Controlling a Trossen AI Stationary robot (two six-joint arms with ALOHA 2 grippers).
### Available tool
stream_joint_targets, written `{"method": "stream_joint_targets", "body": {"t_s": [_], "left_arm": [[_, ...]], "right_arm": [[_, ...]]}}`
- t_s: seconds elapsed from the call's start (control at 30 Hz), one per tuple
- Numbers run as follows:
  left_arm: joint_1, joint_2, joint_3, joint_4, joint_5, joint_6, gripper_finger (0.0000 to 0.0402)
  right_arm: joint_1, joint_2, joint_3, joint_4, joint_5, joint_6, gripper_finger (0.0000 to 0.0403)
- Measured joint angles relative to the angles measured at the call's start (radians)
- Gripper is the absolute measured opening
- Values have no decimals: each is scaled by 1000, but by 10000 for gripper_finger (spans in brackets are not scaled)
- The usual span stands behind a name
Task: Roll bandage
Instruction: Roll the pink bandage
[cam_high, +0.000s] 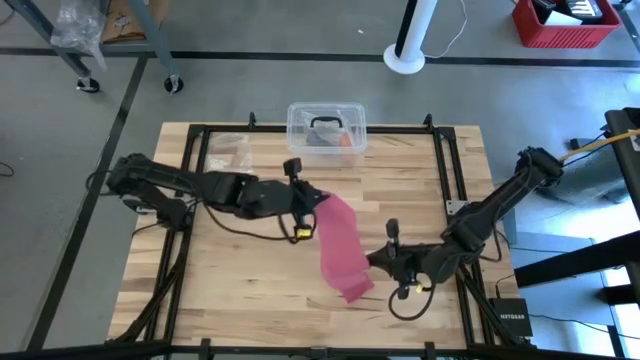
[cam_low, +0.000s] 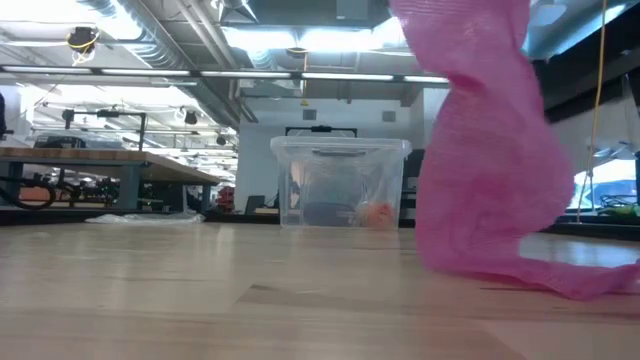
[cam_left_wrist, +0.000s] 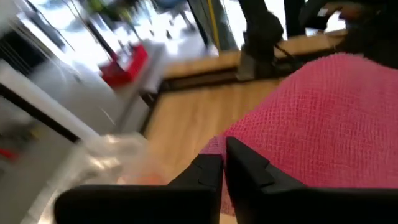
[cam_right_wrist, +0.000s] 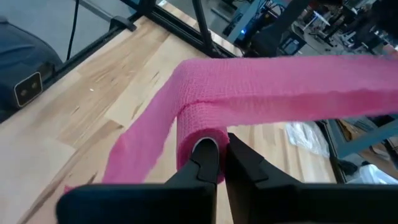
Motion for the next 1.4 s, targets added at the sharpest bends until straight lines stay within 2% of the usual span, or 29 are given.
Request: {"method": "stream_joint_targets", "body": {"t_s": [0.27, 0.43, 0.67, 0.93, 0.97, 1.07, 1.1, 1.2, 1.33, 1.4], "left_arm": [[31, 116, 0, -77, 36, -78, 129], [26, 82, 19, -167, 85, -127, 177], [10, -54, 71, -197, 244, -210, 194], [75, -52, 43, -190, 272, -215, 195], [86, -50, 35, -206, 329, -234, 195], [135, -52, 47, -241, 618, -305, 196], [147, -60, 59, -247, 665, -324, 196], [157, -97, 77, -274, 644, -328, 196], [157, -162, 77, -239, 509, -258, 196], [150, -197, 77, -189, 409, -233, 196]], "right_arm": [[0, 9, 0, 51, -23, -36, 12], [0, 9, 0, 50, -23, -18, 12], [-1, 8, 0, 115, -23, -14, 14], [-62, 8, 0, 184, -64, 10, 14], [-73, 8, 0, 185, -75, 15, 14], [-98, 8, 0, 166, -96, 35, 15], [-105, 8, 0, 163, -102, 40, 15], [-113, 8, 0, 164, -104, 42, 15], [-113, 8, 0, 171, -81, 44, 16], [-113, 8, 0, 171, -68, 50, 16]]}}
